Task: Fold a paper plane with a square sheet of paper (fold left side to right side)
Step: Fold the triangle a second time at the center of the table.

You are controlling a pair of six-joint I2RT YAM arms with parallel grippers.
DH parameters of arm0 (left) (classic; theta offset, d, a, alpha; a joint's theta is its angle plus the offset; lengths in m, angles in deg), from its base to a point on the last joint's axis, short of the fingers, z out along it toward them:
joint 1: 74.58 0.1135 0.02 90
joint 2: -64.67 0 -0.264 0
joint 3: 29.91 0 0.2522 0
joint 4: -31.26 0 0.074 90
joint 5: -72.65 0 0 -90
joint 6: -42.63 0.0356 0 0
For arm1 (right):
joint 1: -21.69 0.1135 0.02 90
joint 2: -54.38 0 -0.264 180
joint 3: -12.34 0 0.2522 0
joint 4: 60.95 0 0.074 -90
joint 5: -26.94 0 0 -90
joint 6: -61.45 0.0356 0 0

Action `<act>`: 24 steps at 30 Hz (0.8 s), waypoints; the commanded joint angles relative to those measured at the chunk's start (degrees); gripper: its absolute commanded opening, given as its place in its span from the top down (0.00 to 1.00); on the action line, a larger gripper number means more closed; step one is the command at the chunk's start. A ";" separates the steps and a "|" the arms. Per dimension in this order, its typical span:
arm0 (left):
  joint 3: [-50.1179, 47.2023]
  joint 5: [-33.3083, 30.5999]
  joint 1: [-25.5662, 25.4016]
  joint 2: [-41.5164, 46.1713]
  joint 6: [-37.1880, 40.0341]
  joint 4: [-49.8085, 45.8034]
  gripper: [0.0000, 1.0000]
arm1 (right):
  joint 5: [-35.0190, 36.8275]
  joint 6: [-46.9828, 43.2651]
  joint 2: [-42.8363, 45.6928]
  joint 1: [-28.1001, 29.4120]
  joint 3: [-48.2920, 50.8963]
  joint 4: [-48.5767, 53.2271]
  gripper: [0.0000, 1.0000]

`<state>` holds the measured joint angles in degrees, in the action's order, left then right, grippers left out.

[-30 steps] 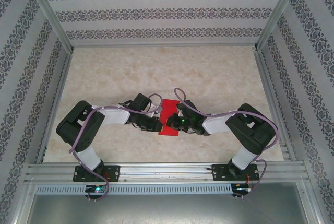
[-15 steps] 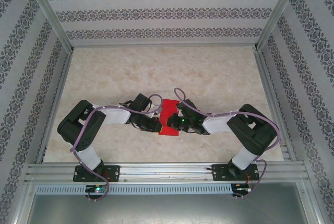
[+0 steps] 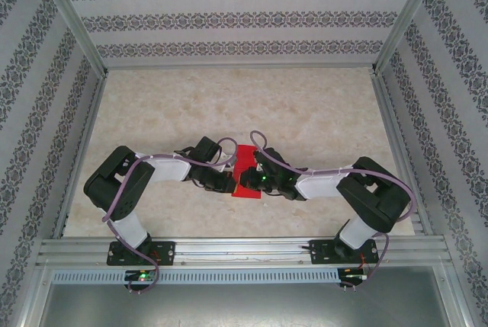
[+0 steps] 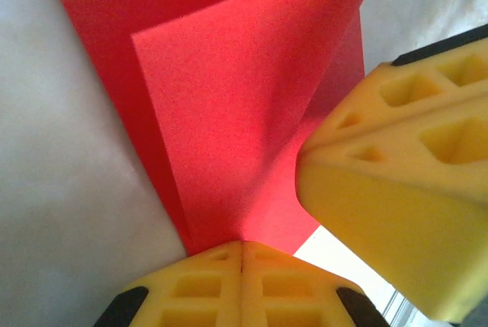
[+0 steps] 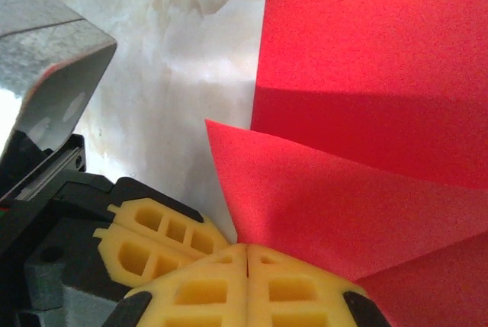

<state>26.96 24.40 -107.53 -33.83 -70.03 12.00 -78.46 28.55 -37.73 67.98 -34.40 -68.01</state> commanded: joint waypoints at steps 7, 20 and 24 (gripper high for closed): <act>-0.06 -7.83 -0.57 -2.87 1.22 -4.70 0.96 | 2.86 0.42 -3.57 0.74 -0.68 -0.45 1.00; 0.50 -10.21 -0.55 -4.81 0.49 -6.98 0.98 | 8.31 -4.16 -2.99 -0.35 -2.25 10.70 1.00; 0.43 -10.43 -0.55 -5.31 0.41 -7.07 0.98 | 8.99 -5.23 -2.20 -1.42 -2.79 12.36 1.00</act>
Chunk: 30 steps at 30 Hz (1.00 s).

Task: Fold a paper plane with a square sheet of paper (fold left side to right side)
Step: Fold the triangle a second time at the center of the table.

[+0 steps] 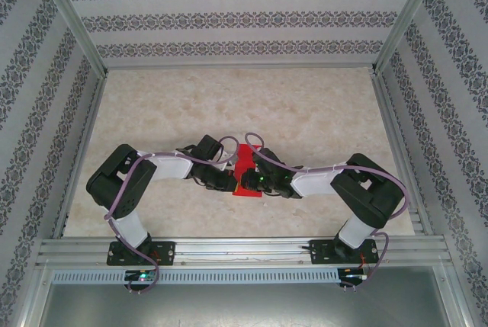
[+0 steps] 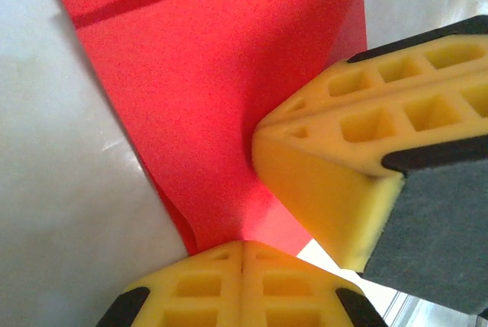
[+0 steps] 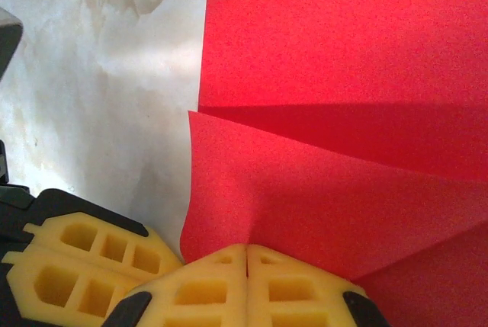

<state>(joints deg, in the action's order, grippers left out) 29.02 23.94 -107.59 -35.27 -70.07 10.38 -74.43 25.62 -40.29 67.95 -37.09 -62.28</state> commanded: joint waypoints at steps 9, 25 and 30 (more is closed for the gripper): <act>-1.21 -10.27 -0.48 -4.84 0.42 -5.63 0.99 | 4.62 -4.61 1.64 -5.04 -0.64 8.76 1.00; -1.05 -10.30 -0.47 -4.74 0.54 -5.72 0.99 | 2.90 -6.72 3.16 -11.45 1.18 8.68 1.00; -1.29 -10.25 -0.48 -4.39 0.54 -5.76 0.99 | 1.82 -7.75 3.70 -13.89 1.69 8.68 1.00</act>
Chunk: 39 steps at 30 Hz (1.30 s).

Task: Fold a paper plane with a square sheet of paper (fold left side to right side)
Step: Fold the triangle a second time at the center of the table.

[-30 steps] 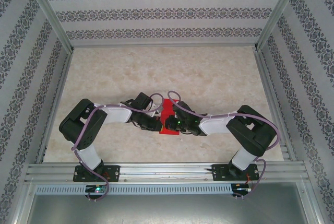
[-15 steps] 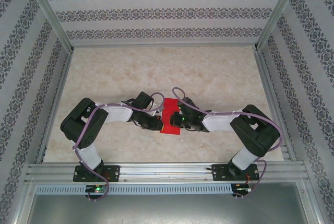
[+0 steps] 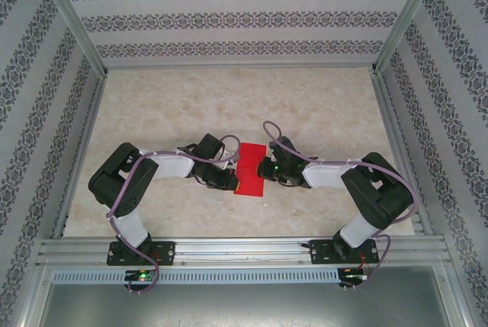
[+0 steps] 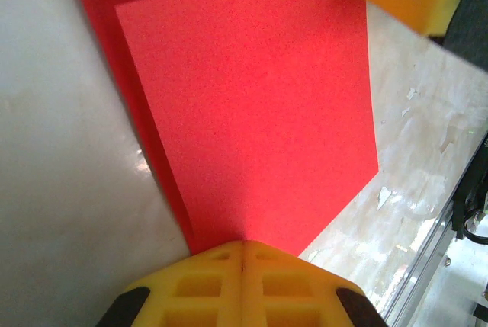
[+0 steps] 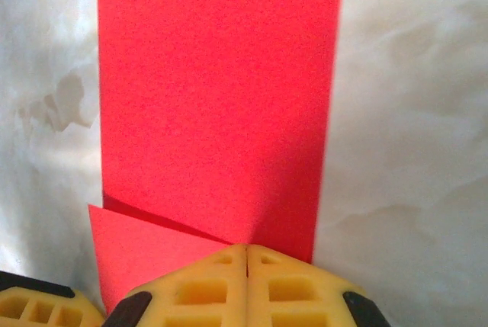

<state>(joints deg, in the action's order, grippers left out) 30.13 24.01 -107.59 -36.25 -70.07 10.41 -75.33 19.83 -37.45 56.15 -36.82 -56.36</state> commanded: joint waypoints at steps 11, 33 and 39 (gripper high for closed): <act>-2.69 -10.03 -0.50 -2.05 0.10 -5.30 0.99 | 1.02 -4.52 3.99 -5.50 0.33 5.65 1.00; -2.28 -9.44 -0.47 -0.17 -0.38 -5.47 0.98 | -3.37 3.46 -1.26 6.34 -3.34 -4.98 1.00; -2.48 -9.54 -0.55 0.21 -0.50 -5.55 0.98 | -3.03 2.77 -2.91 6.10 -3.98 -4.43 1.00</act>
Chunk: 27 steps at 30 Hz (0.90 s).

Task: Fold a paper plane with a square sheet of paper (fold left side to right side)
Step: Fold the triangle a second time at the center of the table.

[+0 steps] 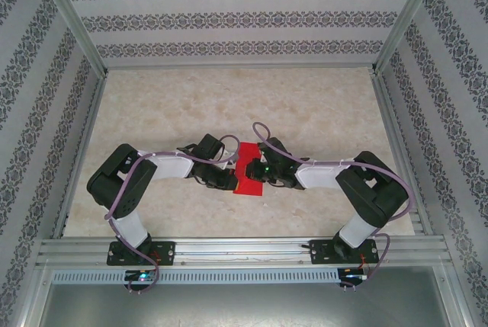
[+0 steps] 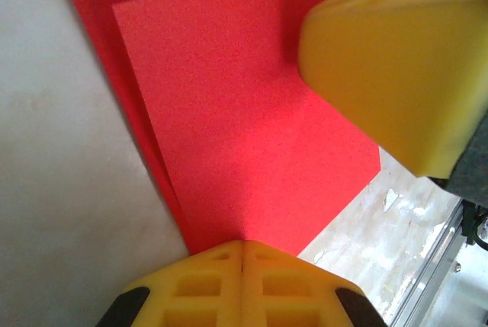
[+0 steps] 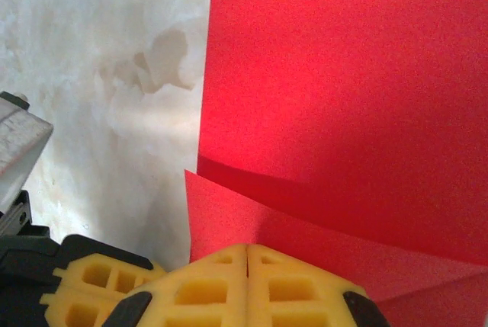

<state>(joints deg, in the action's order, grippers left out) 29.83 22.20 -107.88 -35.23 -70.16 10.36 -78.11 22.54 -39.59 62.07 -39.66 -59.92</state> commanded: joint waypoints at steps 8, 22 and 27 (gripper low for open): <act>-1.98 -7.69 -0.28 -0.42 -0.26 -5.76 0.98 | 0.89 0.06 -1.13 -1.34 1.23 0.23 1.00; -0.30 -5.66 -0.25 4.00 -0.90 -7.34 0.98 | 1.44 0.17 -1.39 -4.23 6.33 0.60 1.00; 0.80 -2.22 -0.28 6.93 -1.78 -6.80 0.98 | 0.95 0.32 -1.08 -4.22 6.55 0.08 1.00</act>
<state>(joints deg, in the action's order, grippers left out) 29.74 18.44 -107.97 -30.74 -70.77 6.34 -79.94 22.61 -40.05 58.90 -35.14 -64.53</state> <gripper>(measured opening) 0.035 0.047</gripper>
